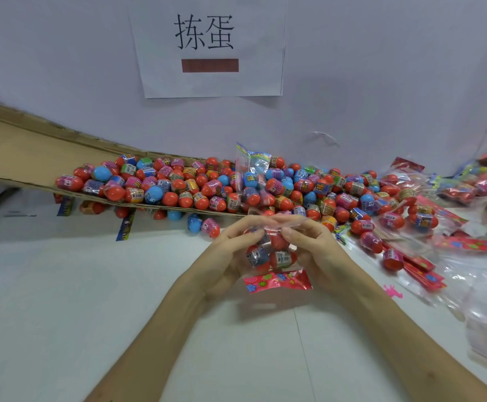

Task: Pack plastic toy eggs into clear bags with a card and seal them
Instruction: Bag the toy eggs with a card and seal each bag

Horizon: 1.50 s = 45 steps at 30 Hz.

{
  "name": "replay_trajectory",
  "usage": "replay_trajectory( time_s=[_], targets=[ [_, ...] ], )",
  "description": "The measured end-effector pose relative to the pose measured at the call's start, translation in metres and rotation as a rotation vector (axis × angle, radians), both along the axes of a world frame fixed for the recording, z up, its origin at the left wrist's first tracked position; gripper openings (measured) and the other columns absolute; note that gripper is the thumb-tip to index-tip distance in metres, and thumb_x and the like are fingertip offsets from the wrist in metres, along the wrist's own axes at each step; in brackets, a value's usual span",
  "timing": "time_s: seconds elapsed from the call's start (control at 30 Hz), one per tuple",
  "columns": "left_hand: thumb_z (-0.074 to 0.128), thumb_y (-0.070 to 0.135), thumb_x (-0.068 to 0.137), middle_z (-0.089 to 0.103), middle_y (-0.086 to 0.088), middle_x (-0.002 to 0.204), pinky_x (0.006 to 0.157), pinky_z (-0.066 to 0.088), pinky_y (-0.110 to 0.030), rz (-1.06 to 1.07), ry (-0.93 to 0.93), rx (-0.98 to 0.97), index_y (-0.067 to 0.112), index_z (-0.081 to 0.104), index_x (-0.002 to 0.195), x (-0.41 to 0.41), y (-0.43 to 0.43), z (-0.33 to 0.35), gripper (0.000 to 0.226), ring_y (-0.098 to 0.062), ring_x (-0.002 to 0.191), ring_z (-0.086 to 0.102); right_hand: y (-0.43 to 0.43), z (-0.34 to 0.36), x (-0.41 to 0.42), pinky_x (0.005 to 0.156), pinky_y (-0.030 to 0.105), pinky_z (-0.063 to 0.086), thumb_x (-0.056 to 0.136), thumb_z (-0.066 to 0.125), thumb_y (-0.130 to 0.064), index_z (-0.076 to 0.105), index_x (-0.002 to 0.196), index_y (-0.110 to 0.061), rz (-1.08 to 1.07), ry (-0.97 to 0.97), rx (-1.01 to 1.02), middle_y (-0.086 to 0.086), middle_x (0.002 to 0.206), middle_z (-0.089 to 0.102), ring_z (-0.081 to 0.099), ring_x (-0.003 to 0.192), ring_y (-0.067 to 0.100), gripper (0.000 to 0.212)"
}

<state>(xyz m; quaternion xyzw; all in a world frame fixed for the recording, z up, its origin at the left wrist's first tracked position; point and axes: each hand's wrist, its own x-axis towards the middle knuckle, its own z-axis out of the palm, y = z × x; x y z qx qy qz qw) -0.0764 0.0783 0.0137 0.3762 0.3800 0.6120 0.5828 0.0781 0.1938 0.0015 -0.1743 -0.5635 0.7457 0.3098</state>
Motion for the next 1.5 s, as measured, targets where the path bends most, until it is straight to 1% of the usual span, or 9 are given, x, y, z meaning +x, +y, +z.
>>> replay_trajectory(
  time_s=[0.07, 0.17, 0.33, 0.57, 0.73, 0.93, 1.17, 1.33, 1.5],
  targets=[
    [0.062, 0.023, 0.097, 0.068, 0.002, 0.135, 0.077, 0.061, -0.036, -0.024, -0.003, 0.032, 0.024, 0.077, 0.106, -0.0003, -0.0001, -0.0003, 0.017, -0.02, 0.119, 0.069, 0.0005, 0.0009, 0.0018, 0.092, 0.056, 0.058, 0.078, 0.085, -0.024, 0.079, 0.101, -0.014, 0.03, 0.014, 0.0, 0.015, 0.121, 0.07, 0.067, 0.112, 0.037, 0.025],
    [0.063, 0.022, 0.097, 0.057, 0.008, 0.15, 0.084, 0.061, -0.039, -0.064, 0.007, 0.079, 0.024, 0.078, 0.104, -0.0012, -0.0009, -0.0004, 0.017, -0.019, 0.135, 0.058, 0.0009, 0.0035, 0.0046, 0.084, 0.044, 0.06, 0.083, 0.082, -0.022, 0.079, 0.098, -0.013, 0.146, 0.07, -0.004, 0.013, 0.119, 0.071, 0.067, 0.114, 0.034, 0.018],
    [0.063, 0.021, 0.095, 0.056, 0.009, 0.151, 0.09, 0.06, -0.04, -0.1, 0.016, 0.101, 0.025, 0.08, 0.102, -0.0026, -0.0032, -0.0016, 0.018, -0.018, 0.137, 0.056, 0.0031, 0.0043, 0.0065, 0.088, 0.034, 0.057, 0.087, 0.075, -0.022, 0.079, 0.095, -0.017, 0.241, 0.08, 0.015, 0.004, 0.118, 0.071, 0.067, 0.116, 0.024, 0.01],
    [0.045, 0.01, 0.1, 0.047, 0.004, 0.159, 0.102, 0.053, -0.046, -0.122, -0.031, 0.138, 0.027, 0.083, 0.103, -0.0019, -0.0008, -0.002, 0.042, -0.021, 0.15, 0.04, 0.0038, 0.002, 0.0052, 0.079, 0.044, 0.061, 0.067, 0.091, -0.026, 0.079, 0.085, -0.02, 0.23, 0.049, -0.089, 0.003, 0.101, 0.074, 0.072, 0.099, 0.025, 0.022],
    [0.041, 0.007, 0.1, 0.044, 0.001, 0.162, 0.098, 0.055, -0.046, -0.14, -0.077, 0.164, 0.024, 0.082, 0.088, -0.0008, -0.0008, -0.0012, 0.046, -0.027, 0.148, 0.043, 0.0038, 0.0023, 0.0066, 0.073, 0.039, 0.059, 0.076, 0.071, -0.012, 0.074, 0.071, -0.019, 0.19, 0.066, -0.155, -0.001, 0.099, 0.068, 0.069, 0.093, 0.023, 0.009],
    [0.053, 0.013, 0.088, 0.047, 0.0, 0.159, 0.09, 0.057, -0.044, -0.159, -0.1, 0.176, 0.021, 0.076, 0.074, 0.0001, -0.0011, -0.0003, 0.028, -0.032, 0.144, 0.048, 0.0001, 0.005, 0.0068, 0.07, 0.04, 0.059, 0.056, 0.094, -0.028, 0.072, 0.067, -0.02, 0.247, 0.081, -0.18, -0.002, 0.099, 0.068, 0.069, 0.092, 0.02, 0.027],
    [0.049, 0.009, 0.086, 0.047, -0.005, 0.159, 0.085, 0.057, -0.04, -0.172, -0.104, 0.189, 0.017, 0.067, 0.068, -0.0019, -0.0003, -0.0006, 0.027, -0.032, 0.144, 0.047, 0.0001, 0.0083, 0.0069, 0.071, 0.037, 0.059, 0.056, 0.093, -0.026, 0.068, 0.06, -0.019, 0.299, 0.122, -0.172, -0.002, 0.099, 0.067, 0.069, 0.094, 0.019, 0.026],
    [0.049, 0.007, 0.082, 0.05, -0.005, 0.157, 0.084, 0.057, -0.039, -0.159, -0.088, 0.161, 0.016, 0.064, 0.064, -0.0014, -0.0007, -0.0027, 0.025, -0.03, 0.143, 0.049, 0.0016, 0.009, 0.0086, 0.08, 0.041, 0.047, 0.056, 0.089, -0.027, 0.065, 0.057, -0.02, 0.321, 0.1, -0.148, -0.001, 0.101, 0.063, 0.065, 0.099, 0.02, 0.025],
    [0.046, 0.01, 0.079, 0.052, -0.008, 0.155, 0.078, 0.058, -0.038, -0.152, -0.146, 0.122, 0.012, 0.061, 0.063, -0.0004, -0.0016, 0.0016, 0.023, -0.029, 0.138, 0.054, 0.0032, 0.0102, 0.0101, 0.071, 0.037, 0.051, 0.058, 0.088, -0.028, 0.064, 0.059, -0.02, 0.319, 0.066, -0.146, -0.002, 0.098, 0.061, 0.062, 0.092, 0.019, 0.026]
  ],
)
